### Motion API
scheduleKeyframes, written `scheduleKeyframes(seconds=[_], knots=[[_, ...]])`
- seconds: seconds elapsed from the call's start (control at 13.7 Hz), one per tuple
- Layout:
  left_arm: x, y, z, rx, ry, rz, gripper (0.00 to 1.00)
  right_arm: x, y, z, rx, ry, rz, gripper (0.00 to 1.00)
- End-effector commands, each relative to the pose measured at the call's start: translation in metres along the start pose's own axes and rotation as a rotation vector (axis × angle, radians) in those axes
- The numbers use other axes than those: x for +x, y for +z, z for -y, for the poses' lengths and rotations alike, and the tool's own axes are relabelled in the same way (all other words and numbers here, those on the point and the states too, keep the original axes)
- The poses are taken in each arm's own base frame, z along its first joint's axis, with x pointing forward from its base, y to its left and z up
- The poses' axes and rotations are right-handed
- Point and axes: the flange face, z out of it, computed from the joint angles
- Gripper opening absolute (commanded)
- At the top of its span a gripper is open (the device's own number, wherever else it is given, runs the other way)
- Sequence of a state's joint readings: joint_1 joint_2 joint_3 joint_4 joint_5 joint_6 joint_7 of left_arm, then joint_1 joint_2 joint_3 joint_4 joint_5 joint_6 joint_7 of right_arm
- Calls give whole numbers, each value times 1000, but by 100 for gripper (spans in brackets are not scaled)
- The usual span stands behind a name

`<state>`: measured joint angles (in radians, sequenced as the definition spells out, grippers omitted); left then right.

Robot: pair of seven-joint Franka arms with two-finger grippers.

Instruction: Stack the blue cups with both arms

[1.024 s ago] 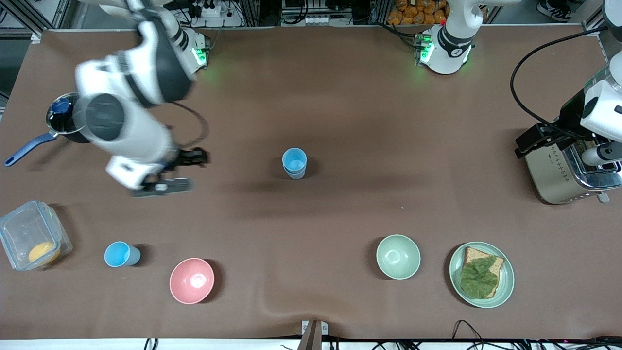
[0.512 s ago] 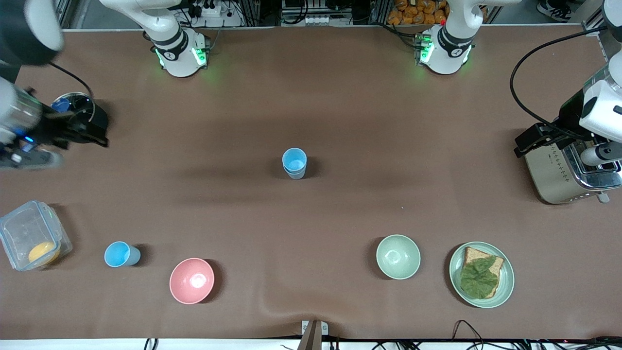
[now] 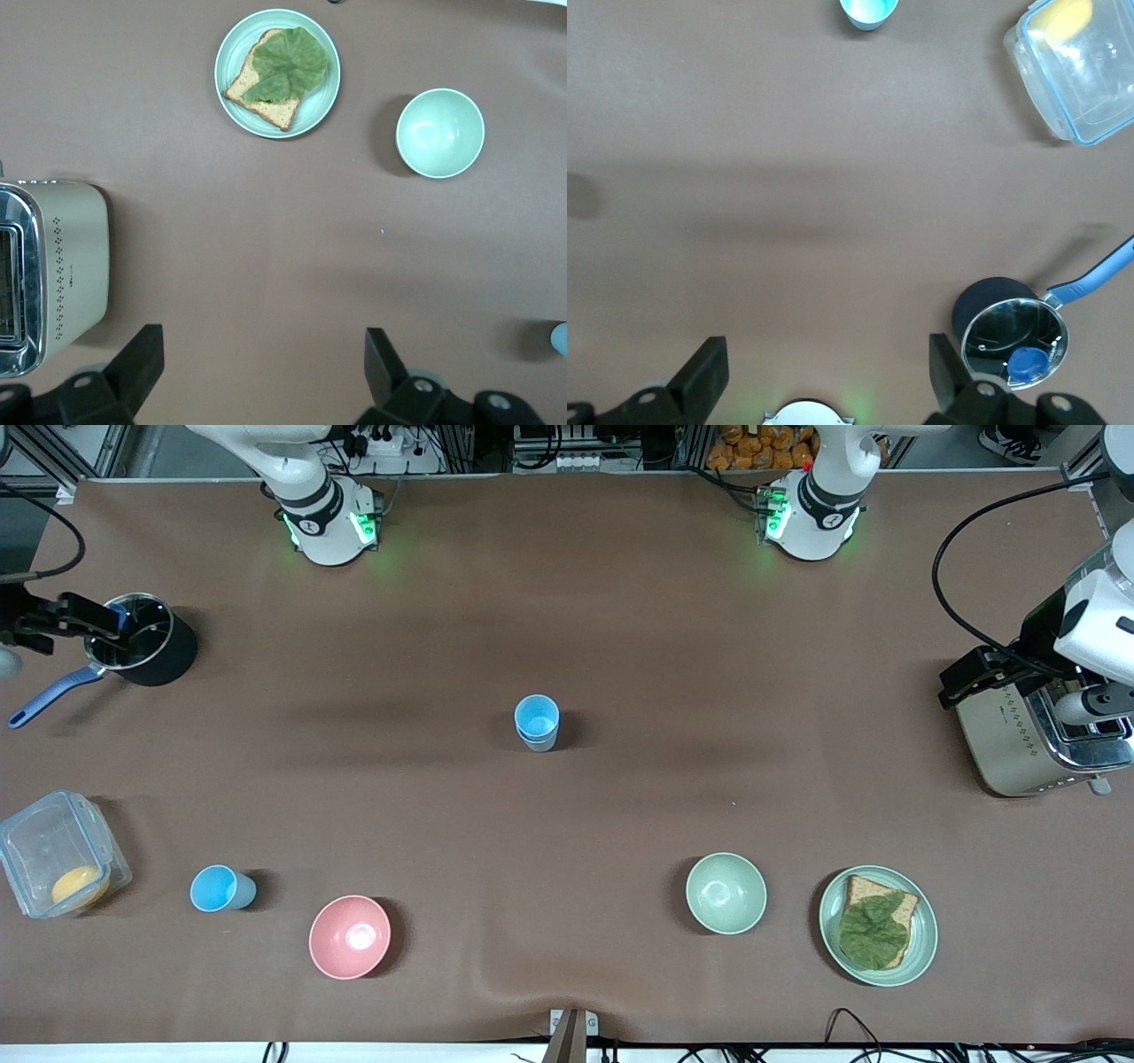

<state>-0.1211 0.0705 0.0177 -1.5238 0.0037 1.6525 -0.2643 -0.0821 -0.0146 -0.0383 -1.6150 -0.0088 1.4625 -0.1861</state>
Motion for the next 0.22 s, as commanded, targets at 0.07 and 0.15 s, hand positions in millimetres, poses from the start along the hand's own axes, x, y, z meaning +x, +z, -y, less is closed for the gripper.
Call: scheduleKeyframes(seconds=[0.07,0.15], knots=[[-3,-12,5,-6,22,6,100,-12,-15,11,7,-20,-22,100],[-3,-15,6,-5,21,12,100,-12,-17,16,5,-23,-27,100]])
